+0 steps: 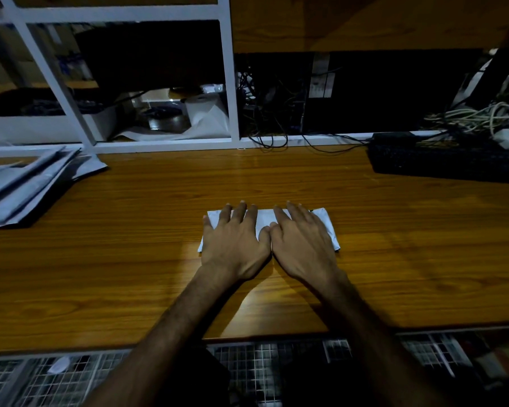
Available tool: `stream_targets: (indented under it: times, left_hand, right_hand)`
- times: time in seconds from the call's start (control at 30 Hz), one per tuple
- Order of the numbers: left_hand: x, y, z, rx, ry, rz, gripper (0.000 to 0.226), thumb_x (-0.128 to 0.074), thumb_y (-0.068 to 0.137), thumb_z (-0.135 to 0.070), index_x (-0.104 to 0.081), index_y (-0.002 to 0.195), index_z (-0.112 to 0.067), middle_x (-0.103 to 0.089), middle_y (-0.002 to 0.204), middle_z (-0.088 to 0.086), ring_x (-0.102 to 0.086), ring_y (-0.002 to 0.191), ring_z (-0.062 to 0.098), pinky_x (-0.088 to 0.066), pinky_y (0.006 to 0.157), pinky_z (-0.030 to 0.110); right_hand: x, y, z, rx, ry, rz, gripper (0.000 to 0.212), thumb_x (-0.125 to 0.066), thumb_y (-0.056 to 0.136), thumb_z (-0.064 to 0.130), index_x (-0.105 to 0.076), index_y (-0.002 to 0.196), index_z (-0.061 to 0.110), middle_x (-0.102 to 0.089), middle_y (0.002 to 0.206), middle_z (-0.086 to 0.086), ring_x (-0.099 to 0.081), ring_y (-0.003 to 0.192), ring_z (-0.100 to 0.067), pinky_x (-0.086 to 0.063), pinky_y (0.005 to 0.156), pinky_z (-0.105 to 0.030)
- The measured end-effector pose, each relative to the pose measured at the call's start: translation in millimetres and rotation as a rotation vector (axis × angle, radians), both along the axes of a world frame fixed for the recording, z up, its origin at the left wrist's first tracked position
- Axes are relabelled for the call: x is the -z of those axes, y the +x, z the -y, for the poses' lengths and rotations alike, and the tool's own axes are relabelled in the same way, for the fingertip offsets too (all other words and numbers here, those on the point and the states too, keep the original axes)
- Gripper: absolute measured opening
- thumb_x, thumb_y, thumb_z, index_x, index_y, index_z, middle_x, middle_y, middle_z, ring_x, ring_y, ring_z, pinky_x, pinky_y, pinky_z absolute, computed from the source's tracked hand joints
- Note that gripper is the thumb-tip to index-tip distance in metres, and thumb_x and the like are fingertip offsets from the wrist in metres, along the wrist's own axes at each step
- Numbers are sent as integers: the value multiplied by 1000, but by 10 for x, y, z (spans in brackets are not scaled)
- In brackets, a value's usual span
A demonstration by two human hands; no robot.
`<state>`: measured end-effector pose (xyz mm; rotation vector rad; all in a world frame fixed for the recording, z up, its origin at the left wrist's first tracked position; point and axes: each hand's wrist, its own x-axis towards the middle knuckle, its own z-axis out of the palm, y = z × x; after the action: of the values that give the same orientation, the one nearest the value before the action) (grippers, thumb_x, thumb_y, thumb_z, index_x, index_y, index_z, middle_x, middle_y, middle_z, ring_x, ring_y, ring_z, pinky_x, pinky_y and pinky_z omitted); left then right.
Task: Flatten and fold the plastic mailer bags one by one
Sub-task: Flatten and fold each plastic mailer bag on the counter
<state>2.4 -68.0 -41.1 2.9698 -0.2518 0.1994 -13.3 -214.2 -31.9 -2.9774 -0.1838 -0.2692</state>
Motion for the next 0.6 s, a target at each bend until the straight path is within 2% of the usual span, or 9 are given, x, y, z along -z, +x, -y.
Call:
stream_targets:
  times: [0.13,0.3,0.6]
  left_hand:
    - [9,4,-30,-20,14,7,77,-15,99,-68,-25,163,-26,-22,172,0,-14,159,30,-13,124,64]
    - [27,38,-88,-31,29,-10,89,-9,93,-78,-22,163,-24,-19,172,4,-12,159,33,-12,126,61]
    - [15,47,-182,-120,27,-47,109,-2,84,-90,-17,165,-18,-13,173,9,-9,159,31,-8,125,62]
  right_hand:
    - [5,-9,16,52,80,-21,95,6,86,61,-37,160,19,-31,166,-14,-27,155,-30,-23,126,-46]
    - [-17,-30,62,91,117,-66,69,-24,105,60,-29,162,21,-21,170,-12,-17,158,-27,-16,128,-45]
    - [-3,-41,220,197,115,-104,100,-17,94,84,-18,165,13,-11,173,-8,-9,159,-23,-6,129,-47]
